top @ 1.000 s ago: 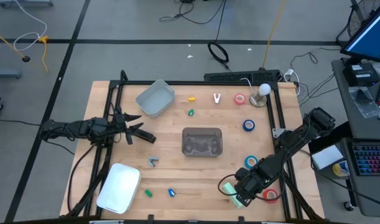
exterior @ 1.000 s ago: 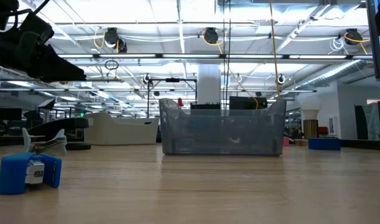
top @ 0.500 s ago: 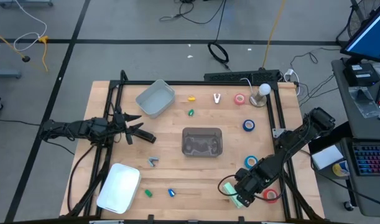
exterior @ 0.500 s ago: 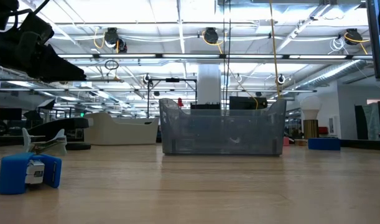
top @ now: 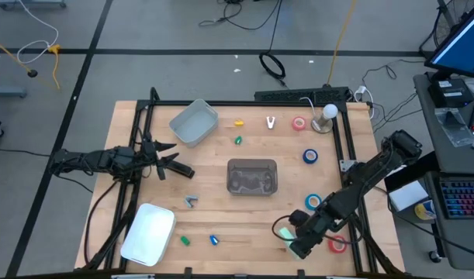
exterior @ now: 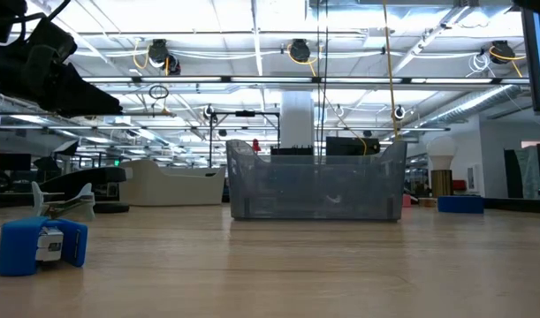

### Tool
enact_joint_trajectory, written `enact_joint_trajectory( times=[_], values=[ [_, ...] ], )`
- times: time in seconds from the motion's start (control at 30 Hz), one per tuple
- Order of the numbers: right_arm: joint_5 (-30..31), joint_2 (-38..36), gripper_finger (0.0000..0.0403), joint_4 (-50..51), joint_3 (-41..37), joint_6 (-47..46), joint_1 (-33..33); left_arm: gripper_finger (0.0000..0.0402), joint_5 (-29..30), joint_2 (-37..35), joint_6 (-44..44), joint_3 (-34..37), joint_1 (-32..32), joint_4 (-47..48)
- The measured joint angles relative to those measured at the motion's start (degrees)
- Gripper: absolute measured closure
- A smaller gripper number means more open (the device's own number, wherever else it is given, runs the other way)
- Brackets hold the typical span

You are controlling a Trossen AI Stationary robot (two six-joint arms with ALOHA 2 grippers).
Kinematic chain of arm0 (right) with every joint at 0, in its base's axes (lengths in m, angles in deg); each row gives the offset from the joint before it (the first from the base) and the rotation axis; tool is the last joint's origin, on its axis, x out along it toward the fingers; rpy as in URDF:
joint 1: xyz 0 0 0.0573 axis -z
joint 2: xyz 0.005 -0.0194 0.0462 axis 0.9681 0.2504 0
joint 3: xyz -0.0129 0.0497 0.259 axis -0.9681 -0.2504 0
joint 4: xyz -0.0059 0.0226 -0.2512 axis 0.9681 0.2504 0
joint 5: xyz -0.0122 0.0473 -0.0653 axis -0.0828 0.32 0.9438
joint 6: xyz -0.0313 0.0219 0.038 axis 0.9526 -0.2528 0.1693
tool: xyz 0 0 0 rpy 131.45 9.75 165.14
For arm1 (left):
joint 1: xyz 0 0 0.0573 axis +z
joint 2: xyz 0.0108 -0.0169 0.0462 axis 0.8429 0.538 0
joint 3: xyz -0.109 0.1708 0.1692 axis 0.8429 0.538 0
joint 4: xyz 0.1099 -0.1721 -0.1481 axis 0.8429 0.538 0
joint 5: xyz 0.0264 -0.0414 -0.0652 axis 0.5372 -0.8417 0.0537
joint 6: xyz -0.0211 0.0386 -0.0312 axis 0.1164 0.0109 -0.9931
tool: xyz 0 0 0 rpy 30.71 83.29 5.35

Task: Pick and place Stapler, Stapler remover, tape
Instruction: Put the light green stapler into the gray bin

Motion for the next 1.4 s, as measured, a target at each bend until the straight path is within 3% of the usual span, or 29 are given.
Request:
enact_joint_trajectory(
  times=[0.17, 0.6, 1.0, 1.4],
  values=[
    [2.82, 0.53, 0.013, -1.35, 0.0, -1.92, 0.01, 0.0227, -0.02, -0.01, 0.0, 0.0, -0.02, -0.01],
    [2.8, 6.66, 0.0128, -0.25, 0.01, -3.64, 0.42, 0.0227, -0.04, 0.0, 0.0, -0.02, 0.0, -0.02],
    [2.64, 15.1, 0.0132, -6.48, 0.02, -3.74, 0.39, 0.0227, -0.07, 0.0, -0.02, 0.0, 0.0, -0.06],
    [3.28, 15.62, 0.0129, -6.42, 0.15, -3.53, -1.84, 0.0226, -0.09, 0.0, -0.02, 0.0, -0.02, -0.07]
  ],
)
